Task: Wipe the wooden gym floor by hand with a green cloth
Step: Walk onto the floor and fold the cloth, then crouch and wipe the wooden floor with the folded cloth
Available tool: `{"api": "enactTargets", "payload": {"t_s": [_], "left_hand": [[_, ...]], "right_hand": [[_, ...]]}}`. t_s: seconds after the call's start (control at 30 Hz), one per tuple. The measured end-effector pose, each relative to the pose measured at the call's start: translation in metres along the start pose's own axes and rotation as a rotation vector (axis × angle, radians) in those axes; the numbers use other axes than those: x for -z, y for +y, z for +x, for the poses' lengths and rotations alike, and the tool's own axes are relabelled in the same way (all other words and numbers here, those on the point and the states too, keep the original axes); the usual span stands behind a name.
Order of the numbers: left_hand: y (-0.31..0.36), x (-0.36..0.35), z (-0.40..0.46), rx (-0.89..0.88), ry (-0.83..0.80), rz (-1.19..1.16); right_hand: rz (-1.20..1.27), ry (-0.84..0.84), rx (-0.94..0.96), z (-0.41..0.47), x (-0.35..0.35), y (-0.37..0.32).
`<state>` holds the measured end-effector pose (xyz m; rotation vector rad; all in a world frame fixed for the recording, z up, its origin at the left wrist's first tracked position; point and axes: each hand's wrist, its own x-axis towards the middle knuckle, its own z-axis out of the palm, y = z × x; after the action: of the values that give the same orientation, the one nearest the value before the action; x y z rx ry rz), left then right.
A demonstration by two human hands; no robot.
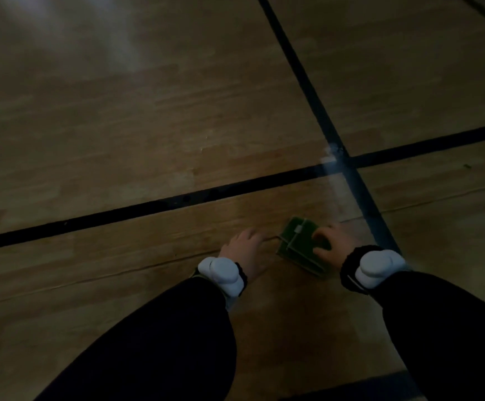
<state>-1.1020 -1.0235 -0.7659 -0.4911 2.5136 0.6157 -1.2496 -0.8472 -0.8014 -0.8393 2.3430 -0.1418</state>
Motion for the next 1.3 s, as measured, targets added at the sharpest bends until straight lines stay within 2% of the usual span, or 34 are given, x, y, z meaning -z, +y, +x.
{"api": "enactTargets", "payload": {"t_s": [0.07, 0.2, 0.3, 0.43, 0.6, 0.73, 0.93, 1.1, 1.2, 1.3], "left_hand": [[-0.003, -0.002, 0.002, 0.004, -0.018, -0.007], [-0.004, -0.005, 0.006, 0.0, -0.036, 0.055], [-0.004, -0.009, 0.008, -0.02, -0.047, 0.13], [-0.007, -0.015, 0.024, -0.023, -0.105, 0.204], [0.002, -0.014, 0.05, -0.052, -0.063, 0.283], [0.012, -0.002, 0.08, -0.044, -0.129, 0.318], [0.028, 0.023, 0.13, 0.069, -0.258, 0.289], [0.035, 0.026, 0.15, 0.163, -0.331, 0.249], [0.033, 0.025, 0.149, 0.158, -0.345, 0.173], [0.03, 0.028, 0.148, 0.141, -0.362, 0.208]], "right_hand": [[-0.05, 0.071, 0.055, 0.003, -0.013, -0.005], [-0.229, -0.045, 0.116, 0.008, -0.036, -0.015], [-0.286, -0.034, 0.105, 0.01, -0.049, -0.012], [-0.295, -0.002, 0.104, 0.014, -0.057, -0.002], [-0.296, 0.065, 0.12, 0.018, -0.061, 0.0], [-0.307, 0.092, 0.121, 0.023, -0.067, 0.006], [-0.253, 0.161, 0.094, 0.042, -0.052, 0.02], [-0.24, 0.181, -0.003, 0.074, -0.028, 0.038], [-0.251, 0.2, -0.026, 0.083, -0.02, 0.045], [-0.251, 0.194, -0.055, 0.092, -0.012, 0.049]]}}
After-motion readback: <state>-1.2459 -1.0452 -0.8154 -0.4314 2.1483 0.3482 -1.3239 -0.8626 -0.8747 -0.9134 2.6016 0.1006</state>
